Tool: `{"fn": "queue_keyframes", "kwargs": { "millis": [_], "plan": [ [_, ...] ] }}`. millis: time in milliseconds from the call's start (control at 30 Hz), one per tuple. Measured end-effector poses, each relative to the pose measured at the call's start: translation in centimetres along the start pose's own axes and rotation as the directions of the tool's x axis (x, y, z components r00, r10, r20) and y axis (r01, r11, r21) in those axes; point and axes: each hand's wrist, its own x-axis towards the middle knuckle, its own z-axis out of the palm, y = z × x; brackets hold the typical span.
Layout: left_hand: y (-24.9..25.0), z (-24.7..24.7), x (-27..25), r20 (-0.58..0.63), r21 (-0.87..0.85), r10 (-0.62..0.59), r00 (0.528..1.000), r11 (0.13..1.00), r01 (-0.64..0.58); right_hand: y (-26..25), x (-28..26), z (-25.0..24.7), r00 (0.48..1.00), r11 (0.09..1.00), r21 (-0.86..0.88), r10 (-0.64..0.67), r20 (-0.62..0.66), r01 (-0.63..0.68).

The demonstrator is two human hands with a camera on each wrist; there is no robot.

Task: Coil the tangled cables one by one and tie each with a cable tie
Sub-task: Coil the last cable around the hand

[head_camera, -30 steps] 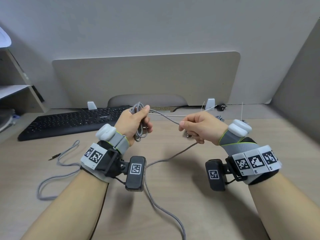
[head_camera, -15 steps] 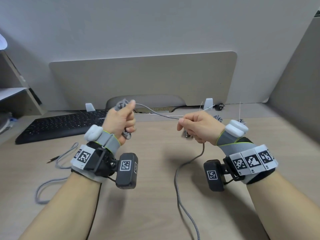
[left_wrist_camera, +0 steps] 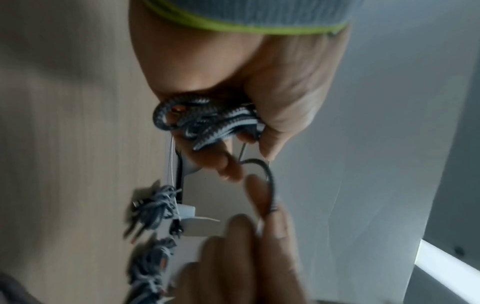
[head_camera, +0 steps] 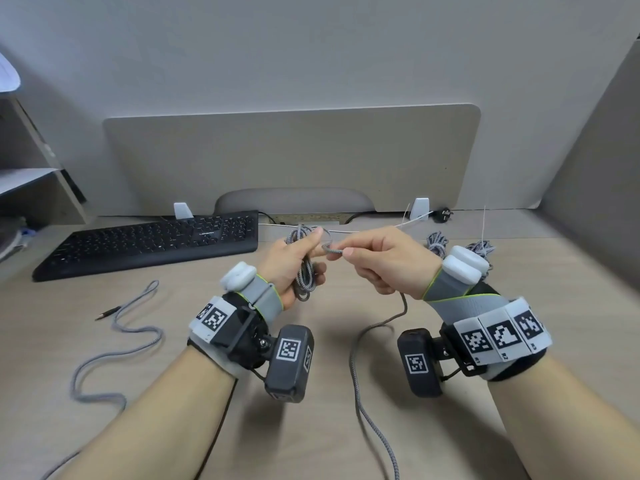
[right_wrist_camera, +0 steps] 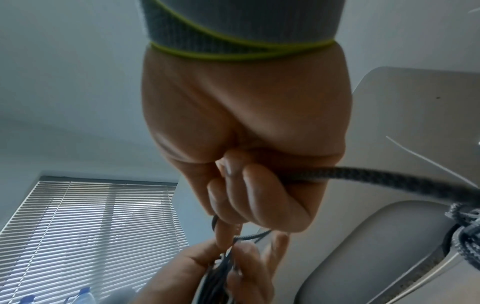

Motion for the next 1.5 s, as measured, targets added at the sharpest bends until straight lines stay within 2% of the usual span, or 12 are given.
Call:
{"fn": "queue_keyframes", "kwargs": {
  "millis": [167, 333, 567, 700, 800, 900, 1100, 1167, 1367, 1500],
  "plan": [
    [1.7, -1.0, 0.3, 0.049, -0.300, -0.005, 0.999, 0.954, 0.019, 0.5, 0.1, 0.6, 0.996, 0.987, -0.152, 0.068, 0.061, -0.058],
    [2.3, -1.8, 0.5, 0.035, -0.336, 0.062, 0.997, 0.941, -0.047, 0.8, 0.5, 0.4, 0.994, 0.984, -0.154, 0.100, 0.052, -0.091],
    [3.5, -3.3, 0.6, -0.097, -0.169, 0.157, 0.983, 0.971, -0.172, 1.6, 0.4, -0.7, 0.980, 0.947, -0.261, 0.198, 0.011, -0.188],
    [4.7, -4.4, 0.2, -0.130, -0.130, 0.165, 0.978, 0.975, -0.182, 1.7, 0.3, -1.6, 0.976, 0.939, -0.265, 0.215, -0.045, -0.219],
    [4.0, -3.0, -0.5, -0.061, 0.089, 0.170, 0.984, 0.982, -0.164, 1.7, 0.5, -1.5, 0.975, 0.917, -0.332, 0.198, -0.100, -0.220],
    [3.1, -1.6, -0.8, 0.020, 0.361, 0.150, 0.988, 0.921, -0.147, 1.7, 0.4, -1.6, 0.975, 0.928, -0.310, 0.172, -0.137, -0.207],
    [1.2, 0.0, -1.4, 0.120, 0.564, 0.025, 0.992, 0.821, -0.089, 0.8, 0.4, -0.9, 0.991, 0.958, -0.262, 0.091, -0.098, -0.114],
    [0.8, 0.2, -1.4, 0.171, 0.566, -0.010, 0.985, 0.820, -0.090, 0.6, 0.4, -0.8, 0.992, 0.961, -0.257, 0.082, -0.096, -0.104],
    [0.1, 0.8, -1.9, 0.224, 0.394, -0.019, 0.974, 0.916, -0.073, 0.4, 0.4, -0.9, 0.985, 0.975, -0.195, 0.080, -0.152, -0.109],
    [-0.3, 1.1, -1.9, 0.251, 0.366, -0.052, 0.967, 0.929, -0.045, 0.1, 0.4, -1.0, 0.980, 0.983, -0.141, 0.089, -0.181, -0.115]
  ]
}}
